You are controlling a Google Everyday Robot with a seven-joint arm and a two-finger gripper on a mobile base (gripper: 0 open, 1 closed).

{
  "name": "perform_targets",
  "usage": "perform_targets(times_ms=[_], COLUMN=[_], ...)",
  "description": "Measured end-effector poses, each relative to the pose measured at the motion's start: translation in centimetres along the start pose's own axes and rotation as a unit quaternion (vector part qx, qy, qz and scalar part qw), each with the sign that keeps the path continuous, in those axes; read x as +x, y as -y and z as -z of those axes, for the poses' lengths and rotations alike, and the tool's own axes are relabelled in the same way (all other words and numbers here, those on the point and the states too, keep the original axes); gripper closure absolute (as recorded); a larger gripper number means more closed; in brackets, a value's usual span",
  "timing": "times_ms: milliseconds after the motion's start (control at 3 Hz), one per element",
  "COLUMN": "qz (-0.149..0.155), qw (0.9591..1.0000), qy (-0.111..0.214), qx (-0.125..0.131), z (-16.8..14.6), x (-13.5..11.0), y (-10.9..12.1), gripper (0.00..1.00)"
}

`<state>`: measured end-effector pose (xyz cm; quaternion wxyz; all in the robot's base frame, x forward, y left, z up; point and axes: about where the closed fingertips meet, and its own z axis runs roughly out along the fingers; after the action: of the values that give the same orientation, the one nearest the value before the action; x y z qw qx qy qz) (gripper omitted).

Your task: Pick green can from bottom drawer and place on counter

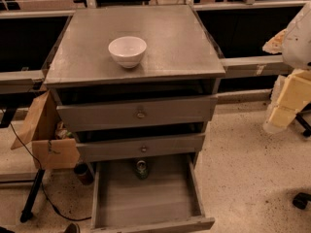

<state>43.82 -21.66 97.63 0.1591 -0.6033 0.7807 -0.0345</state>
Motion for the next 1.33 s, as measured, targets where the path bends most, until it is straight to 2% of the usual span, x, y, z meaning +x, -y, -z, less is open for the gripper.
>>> perform_targets(times_ms=[333, 667, 1000, 1333], qz=[0.0, -0.002, -0.017, -0.04], qw=[1.0, 0.9998, 0.9973, 0.9868], qy=[0.0, 0.02, 0.069, 0.145], qx=[0.0, 0.0, -0.016, -0.059], z=[0.0, -0.9, -4.5, -11.1], x=[0.0, -0.6, -1.8, -4.1], y=[0.0, -0.5, -2.3, -5.8], gripper=[0.0, 0.0, 0.0, 0.0])
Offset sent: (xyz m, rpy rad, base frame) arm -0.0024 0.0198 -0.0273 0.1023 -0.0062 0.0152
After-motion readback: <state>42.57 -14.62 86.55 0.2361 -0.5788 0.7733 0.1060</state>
